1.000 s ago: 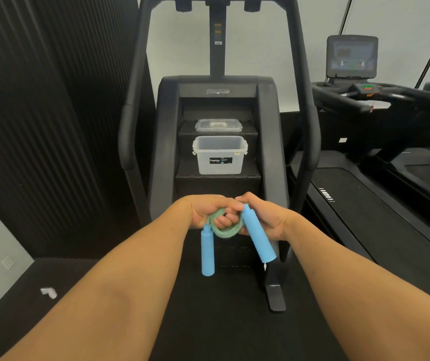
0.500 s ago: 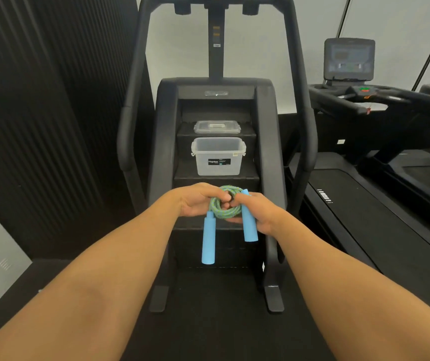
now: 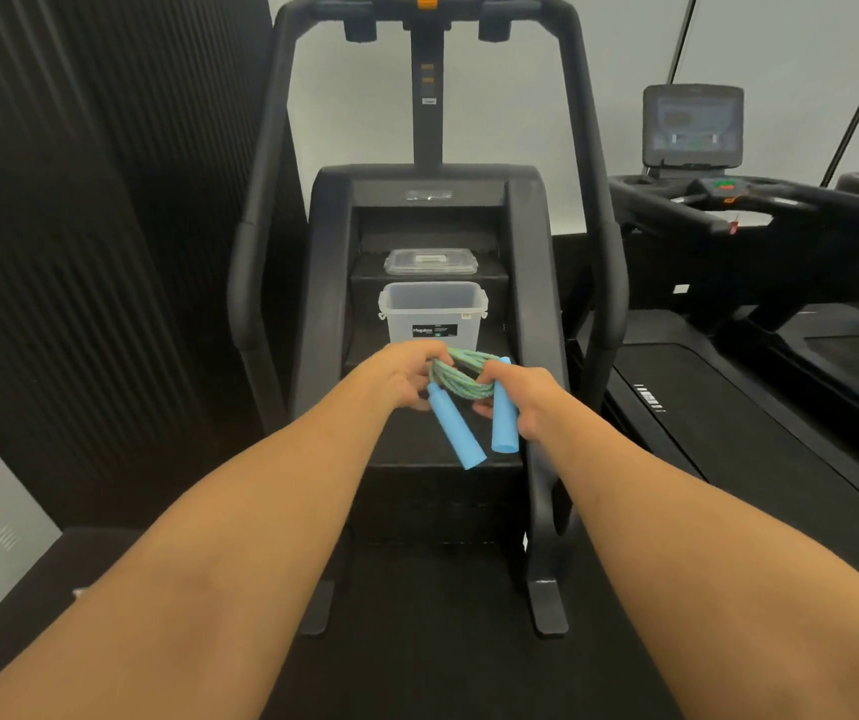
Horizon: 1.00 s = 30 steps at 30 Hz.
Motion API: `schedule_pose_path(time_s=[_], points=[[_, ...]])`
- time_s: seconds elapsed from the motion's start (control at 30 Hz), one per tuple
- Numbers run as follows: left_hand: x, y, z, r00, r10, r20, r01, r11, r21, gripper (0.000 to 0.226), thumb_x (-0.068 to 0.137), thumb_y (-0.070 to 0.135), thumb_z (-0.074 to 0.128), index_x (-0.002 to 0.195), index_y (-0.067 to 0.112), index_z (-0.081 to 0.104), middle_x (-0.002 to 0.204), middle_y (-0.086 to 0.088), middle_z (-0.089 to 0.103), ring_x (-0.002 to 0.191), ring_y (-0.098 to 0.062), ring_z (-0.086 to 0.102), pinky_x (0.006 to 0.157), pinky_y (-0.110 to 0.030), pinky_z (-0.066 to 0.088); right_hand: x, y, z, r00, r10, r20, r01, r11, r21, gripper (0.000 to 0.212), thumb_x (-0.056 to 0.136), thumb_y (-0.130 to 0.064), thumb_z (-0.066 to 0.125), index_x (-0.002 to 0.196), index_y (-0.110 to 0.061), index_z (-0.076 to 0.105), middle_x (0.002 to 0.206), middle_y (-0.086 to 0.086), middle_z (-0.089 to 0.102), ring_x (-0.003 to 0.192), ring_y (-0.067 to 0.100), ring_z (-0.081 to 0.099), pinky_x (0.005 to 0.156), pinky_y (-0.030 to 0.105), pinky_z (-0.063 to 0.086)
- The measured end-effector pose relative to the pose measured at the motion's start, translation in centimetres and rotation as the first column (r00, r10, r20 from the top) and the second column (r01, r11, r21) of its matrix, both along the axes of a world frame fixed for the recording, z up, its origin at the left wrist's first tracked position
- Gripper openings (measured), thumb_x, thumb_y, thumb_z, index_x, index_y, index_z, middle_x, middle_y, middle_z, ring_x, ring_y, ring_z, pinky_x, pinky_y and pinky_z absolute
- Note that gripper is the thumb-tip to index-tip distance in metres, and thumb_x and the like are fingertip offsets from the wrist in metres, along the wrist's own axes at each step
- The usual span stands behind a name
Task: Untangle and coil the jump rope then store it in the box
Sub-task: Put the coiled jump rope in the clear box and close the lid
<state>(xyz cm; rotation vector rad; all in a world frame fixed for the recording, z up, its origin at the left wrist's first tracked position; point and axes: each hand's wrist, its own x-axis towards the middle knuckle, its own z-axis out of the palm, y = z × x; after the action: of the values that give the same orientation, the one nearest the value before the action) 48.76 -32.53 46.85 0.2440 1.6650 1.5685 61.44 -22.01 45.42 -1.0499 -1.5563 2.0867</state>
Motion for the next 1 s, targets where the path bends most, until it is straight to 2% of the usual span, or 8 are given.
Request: schedule_pose_path(time_s=[0.07, 0.17, 0.27, 0.37, 0.53, 0.7, 0.87, 1.0], points=[[0.2, 0.2, 0.4, 1.0, 0.009, 0.02, -0.008, 0.999, -0.053, 0.032, 0.084, 0.0, 0.062, 0.115, 0.009, 0.062, 0.117, -0.012, 0.069, 0.107, -0.029, 0.066, 0.087, -0.056, 0.051, -0.2, 1.0, 0.2, 1.0, -0.001, 0.03, 0.001, 1.0, 0.008, 0.029, 0.082, 0.001, 0.071, 0.108, -0.004, 0.061, 0.113, 0.02, 0.064, 0.104, 0.034, 0.068, 0.089, 0.044, 0.06], [-0.4, 1.1, 1.0, 0.996, 0.023, 0.088, -0.018, 0.998, -0.058, 0.041, 0.083, -0.004, 0.062, 0.122, 0.008, 0.062, 0.121, -0.014, 0.069, 0.109, -0.034, 0.068, 0.096, -0.064, 0.052, -0.8, 2.4, 0.3, 0.999, 0.009, 0.038, -0.009, 1.0, 0.014, 0.019, 0.082, 0.002, 0.072, 0.097, -0.003, 0.061, 0.109, 0.02, 0.065, 0.098, 0.033, 0.069, 0.09, 0.044, 0.06], [-1.0, 2.0, 1.1, 0.993, 0.058, 0.104, -0.05, 0.996, -0.079, 0.05, 0.078, -0.004, 0.065, 0.126, 0.009, 0.063, 0.118, -0.013, 0.072, 0.106, -0.033, 0.071, 0.097, -0.06, 0.053, -1.2, 3.8, 0.7, 0.999, 0.013, 0.044, -0.014, 1.0, 0.022, 0.016, 0.084, 0.001, 0.072, 0.091, -0.004, 0.059, 0.102, 0.018, 0.064, 0.093, 0.03, 0.068, 0.091, 0.042, 0.059], [-1.8, 2.8, 0.7, 0.993, 0.065, 0.098, -0.053, 0.991, -0.12, 0.052, 0.079, -0.001, 0.068, 0.13, 0.008, 0.063, 0.12, -0.01, 0.073, 0.109, -0.029, 0.069, 0.108, -0.05, 0.047, -1.8, 5.1, 0.6, 0.998, 0.027, 0.062, -0.029, 0.999, 0.031, 0.019, 0.083, -0.002, 0.073, 0.096, -0.004, 0.06, 0.099, 0.016, 0.064, 0.093, 0.028, 0.068, 0.091, 0.041, 0.059], [-3.0, 4.1, 0.3, 0.991, 0.064, 0.117, -0.048, 0.99, -0.131, 0.031, 0.087, 0.0, 0.06, 0.117, 0.006, 0.064, 0.11, -0.008, 0.073, 0.095, -0.027, 0.069, 0.084, -0.045, 0.051, -3.6, 7.1, 0.0, 0.996, 0.061, 0.068, -0.062, 0.998, 0.02, 0.019, 0.082, -0.001, 0.073, 0.097, -0.003, 0.062, 0.101, 0.017, 0.064, 0.085, 0.027, 0.067, 0.086, 0.04, 0.06], [-7.4, 6.3, 0.1, 0.988, 0.095, 0.125, -0.077, 0.987, -0.141, 0.038, 0.087, -0.002, 0.063, 0.124, 0.007, 0.065, 0.117, -0.01, 0.074, 0.104, -0.029, 0.07, 0.099, -0.047, 0.052, -8.3, 9.8, -0.3, 0.995, 0.081, 0.065, -0.083, 0.996, 0.021, 0.032, 0.081, -0.001, 0.075, 0.11, -0.003, 0.063, 0.11, 0.019, 0.067, 0.089, 0.029, 0.071, 0.082, 0.042, 0.062], [-13.9, 9.4, -0.4, 0.986, 0.099, 0.132, -0.078, 0.985, -0.153, 0.033, 0.089, 0.002, 0.062, 0.121, 0.01, 0.066, 0.116, -0.01, 0.075, 0.103, -0.029, 0.071, 0.089, -0.048, 0.05, -14.9, 13.4, -1.0, 0.991, 0.118, 0.067, -0.12, 0.992, 0.029, 0.045, 0.077, -0.006, 0.08, 0.118, -0.005, 0.062, 0.115, 0.019, 0.068, 0.095, 0.03, 0.073, 0.078, 0.043, 0.064], [-20.6, 12.8, -0.6, 0.991, 0.061, 0.12, -0.043, 0.988, -0.151, 0.036, 0.088, 0.004, 0.064, 0.123, 0.009, 0.066, 0.104, -0.01, 0.076, 0.096, -0.026, 0.071, 0.081, -0.048, 0.052, -21.3, 17.3, -0.7, 0.989, 0.13, 0.075, -0.135, 0.989, 0.058, 0.048, 0.077, -0.007, 0.081, 0.121, -0.004, 0.061, 0.109, 0.019, 0.07, 0.087, 0.029, 0.074, 0.07, 0.039, 0.065]])
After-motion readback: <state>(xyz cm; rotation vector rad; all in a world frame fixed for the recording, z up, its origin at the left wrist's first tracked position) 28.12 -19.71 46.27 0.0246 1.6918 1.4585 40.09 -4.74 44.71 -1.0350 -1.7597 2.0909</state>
